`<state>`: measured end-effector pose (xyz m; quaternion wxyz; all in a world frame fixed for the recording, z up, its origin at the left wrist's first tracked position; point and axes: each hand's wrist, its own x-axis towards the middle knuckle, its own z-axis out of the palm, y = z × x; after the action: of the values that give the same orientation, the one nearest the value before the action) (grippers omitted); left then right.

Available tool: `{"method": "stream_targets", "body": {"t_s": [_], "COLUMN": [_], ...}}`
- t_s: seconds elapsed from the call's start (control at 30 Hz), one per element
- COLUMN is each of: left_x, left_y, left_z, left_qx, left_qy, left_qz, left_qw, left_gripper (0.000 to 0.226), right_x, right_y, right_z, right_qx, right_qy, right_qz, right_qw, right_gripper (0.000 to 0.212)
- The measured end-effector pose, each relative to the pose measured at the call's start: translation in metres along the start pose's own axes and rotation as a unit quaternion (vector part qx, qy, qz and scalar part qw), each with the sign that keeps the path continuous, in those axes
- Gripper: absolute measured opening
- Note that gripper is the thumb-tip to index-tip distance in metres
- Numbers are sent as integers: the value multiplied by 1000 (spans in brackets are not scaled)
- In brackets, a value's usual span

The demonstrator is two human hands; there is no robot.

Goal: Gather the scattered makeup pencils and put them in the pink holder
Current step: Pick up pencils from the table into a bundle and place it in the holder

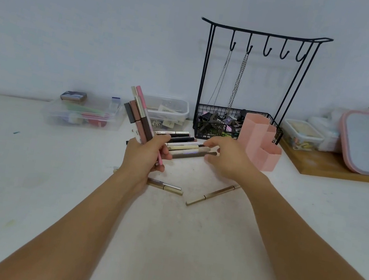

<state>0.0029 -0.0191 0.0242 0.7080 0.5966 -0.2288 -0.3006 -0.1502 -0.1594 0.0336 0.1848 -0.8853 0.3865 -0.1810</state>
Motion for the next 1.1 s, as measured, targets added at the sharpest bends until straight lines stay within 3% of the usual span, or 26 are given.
{"method": "stream_targets", "body": {"t_s": [0.2, 0.4, 0.57, 0.7, 0.83, 0.97, 1.1], "left_x": [0, -1, -2, -2, -3, -5, -6], "left_y": [-4, -4, -2, 0, -1, -3, -5], "left_z": [0, 2, 2, 2, 4, 6, 4], "left_qx": [20, 12, -4, -26, -20, -23, -34], "left_qy": [-1, -6, -4, -8, -29, -41, -35], "left_qz": [-3, -8, -13, -12, 0, 14, 24], "left_qw": [1000, 1000, 1000, 1000, 999, 999, 999], "left_gripper": [23, 23, 30, 32, 33, 30, 67], "right_x": [-3, -3, 0, -2, -10, -18, -22], "right_y": [3, 1, 1, -1, -30, -56, -65], "right_z": [5, 1, -5, -12, -18, -8, 7], "right_qx": [-57, -79, -65, 97, 317, 368, 366], "right_qy": [-24, -10, -59, -31, -62, -96, -85], "right_qz": [-17, -21, -26, -12, 1, -46, -74], "right_qw": [998, 997, 996, 995, 946, 924, 924], "right_gripper": [33, 15, 12, 4, 13, 17, 19]}}
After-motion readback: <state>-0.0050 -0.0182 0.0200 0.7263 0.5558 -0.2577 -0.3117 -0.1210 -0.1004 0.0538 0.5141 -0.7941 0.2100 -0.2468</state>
